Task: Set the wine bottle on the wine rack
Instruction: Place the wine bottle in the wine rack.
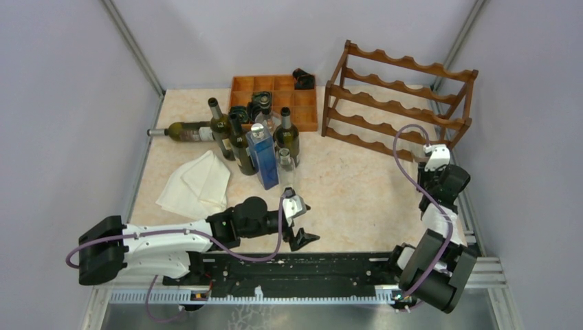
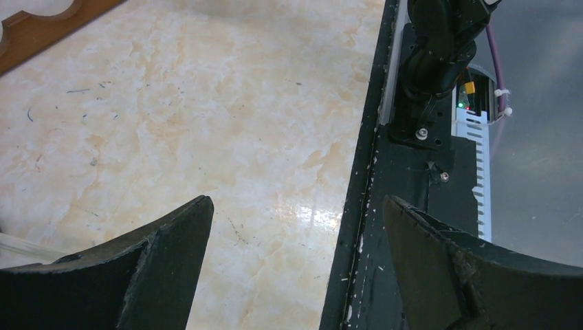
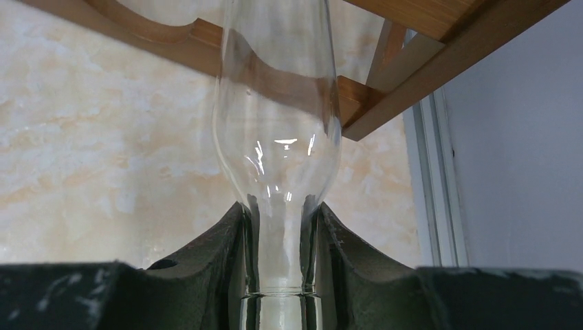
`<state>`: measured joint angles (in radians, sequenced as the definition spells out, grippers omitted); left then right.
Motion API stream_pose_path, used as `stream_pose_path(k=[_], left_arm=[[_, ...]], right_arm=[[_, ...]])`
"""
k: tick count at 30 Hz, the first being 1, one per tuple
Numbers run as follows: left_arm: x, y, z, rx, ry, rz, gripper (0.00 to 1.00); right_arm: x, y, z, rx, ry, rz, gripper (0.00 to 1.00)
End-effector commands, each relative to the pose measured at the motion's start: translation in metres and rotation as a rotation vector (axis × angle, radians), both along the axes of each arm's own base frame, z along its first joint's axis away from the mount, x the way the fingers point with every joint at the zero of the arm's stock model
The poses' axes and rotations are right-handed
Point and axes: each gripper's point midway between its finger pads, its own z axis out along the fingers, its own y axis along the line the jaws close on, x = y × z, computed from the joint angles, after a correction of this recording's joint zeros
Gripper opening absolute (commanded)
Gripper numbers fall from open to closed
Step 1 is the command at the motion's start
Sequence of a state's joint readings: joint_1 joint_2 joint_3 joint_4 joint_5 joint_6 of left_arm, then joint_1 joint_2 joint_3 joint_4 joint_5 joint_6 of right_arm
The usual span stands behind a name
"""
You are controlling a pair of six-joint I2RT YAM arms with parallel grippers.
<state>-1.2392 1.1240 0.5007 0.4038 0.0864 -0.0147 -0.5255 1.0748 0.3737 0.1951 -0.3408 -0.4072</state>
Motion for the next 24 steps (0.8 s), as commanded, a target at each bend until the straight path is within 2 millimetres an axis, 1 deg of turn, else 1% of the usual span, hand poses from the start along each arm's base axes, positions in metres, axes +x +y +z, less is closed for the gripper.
stream_pose_path(k=[1,3,6,8,12,16,18,21,24], left_arm=[[-0.003,-0.010,0.025,-0.068,0.004,-0.023,0.99],[-0.003,-0.010,0.024,-0.068,0.007,-0.025,0.99],[-0.002,-0.011,0.023,-0.063,0.001,-0.023,0.99],[0.000,-0.010,0.024,-0.057,-0.004,-0.013,0.99],[0.000,-0.009,0.028,-0.053,-0.008,-0.009,0.99],[-0.001,-0.007,0.031,-0.059,0.003,-0.007,0.99],[-0.002,-0.005,0.033,-0.064,0.015,-0.004,0.99],[-0.004,-0.002,0.036,-0.074,0.031,0.002,0.99],[-0.005,0.002,0.040,-0.093,0.039,0.005,0.99]], right_arm=[[0.028,0.007,0.032,0.050,-0.131,-0.024,0.23],[0.031,0.005,0.032,0.060,-0.135,-0.053,0.23],[0.036,-0.006,0.039,0.062,-0.183,-0.134,0.30],[0.042,-0.006,0.040,0.071,-0.185,-0.125,0.35],[0.053,-0.013,0.035,0.100,-0.155,-0.161,0.48],[0.068,-0.019,0.023,0.145,-0.079,-0.177,0.57],[0.076,-0.021,0.021,0.161,-0.056,-0.177,0.59],[0.080,-0.022,0.029,0.152,-0.085,-0.171,0.62],[0.077,-0.021,0.036,0.142,-0.101,-0.165,0.69]])
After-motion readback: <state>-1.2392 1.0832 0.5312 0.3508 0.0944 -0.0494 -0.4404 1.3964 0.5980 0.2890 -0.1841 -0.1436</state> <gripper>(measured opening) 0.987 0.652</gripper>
